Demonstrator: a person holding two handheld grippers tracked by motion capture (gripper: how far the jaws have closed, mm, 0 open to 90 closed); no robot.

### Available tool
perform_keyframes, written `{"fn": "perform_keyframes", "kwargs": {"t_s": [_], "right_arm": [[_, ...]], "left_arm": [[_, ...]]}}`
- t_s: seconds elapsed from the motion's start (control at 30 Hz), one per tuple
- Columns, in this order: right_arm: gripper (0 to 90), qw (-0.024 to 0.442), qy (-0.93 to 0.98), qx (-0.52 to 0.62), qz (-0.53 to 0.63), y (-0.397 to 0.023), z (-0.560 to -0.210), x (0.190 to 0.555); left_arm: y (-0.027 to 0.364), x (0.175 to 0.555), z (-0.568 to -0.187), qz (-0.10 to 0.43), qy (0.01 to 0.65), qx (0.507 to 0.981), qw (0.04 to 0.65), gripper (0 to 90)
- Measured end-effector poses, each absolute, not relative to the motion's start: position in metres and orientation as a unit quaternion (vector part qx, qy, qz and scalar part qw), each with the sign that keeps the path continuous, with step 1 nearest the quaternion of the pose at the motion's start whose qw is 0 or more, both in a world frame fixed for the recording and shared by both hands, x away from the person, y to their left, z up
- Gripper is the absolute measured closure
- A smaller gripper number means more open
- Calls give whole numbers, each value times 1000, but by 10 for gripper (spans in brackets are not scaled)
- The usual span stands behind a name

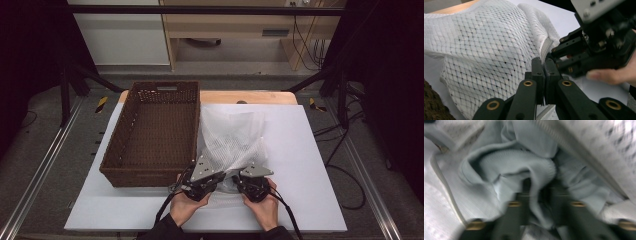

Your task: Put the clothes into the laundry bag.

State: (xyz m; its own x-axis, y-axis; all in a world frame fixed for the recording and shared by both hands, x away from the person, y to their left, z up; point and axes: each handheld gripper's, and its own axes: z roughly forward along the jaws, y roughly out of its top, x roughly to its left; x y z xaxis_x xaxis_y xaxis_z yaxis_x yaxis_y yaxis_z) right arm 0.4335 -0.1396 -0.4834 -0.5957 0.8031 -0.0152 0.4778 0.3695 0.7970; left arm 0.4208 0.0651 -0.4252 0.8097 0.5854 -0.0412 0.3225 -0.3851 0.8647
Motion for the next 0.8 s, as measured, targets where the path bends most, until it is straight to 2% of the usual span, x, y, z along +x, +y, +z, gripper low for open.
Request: {"fn": "perform_keyframes", "kwargs": {"t_s": [0.03,0.2,0.3,0.43,0.53,0.6,0.8], "right_arm": [[880,185,795,407,409,-139,-481,436],[887,208,786,404,418,-128,-475,442],[888,206,753,443,441,-130,-474,458],[886,233,739,469,424,-131,-480,471],[870,237,744,466,416,-131,-483,472],[828,229,748,461,420,-133,-480,470],[566,211,765,424,435,-151,-457,439]], "left_arm": [[65,421,-425,136,276,822,480,885],[61,417,-425,130,267,825,480,887],[60,414,-425,126,263,828,480,888],[58,415,-428,119,262,831,476,888],[58,416,-431,117,263,833,472,887],[59,418,-432,118,266,832,471,886],[62,422,-435,114,276,828,474,885]]}}
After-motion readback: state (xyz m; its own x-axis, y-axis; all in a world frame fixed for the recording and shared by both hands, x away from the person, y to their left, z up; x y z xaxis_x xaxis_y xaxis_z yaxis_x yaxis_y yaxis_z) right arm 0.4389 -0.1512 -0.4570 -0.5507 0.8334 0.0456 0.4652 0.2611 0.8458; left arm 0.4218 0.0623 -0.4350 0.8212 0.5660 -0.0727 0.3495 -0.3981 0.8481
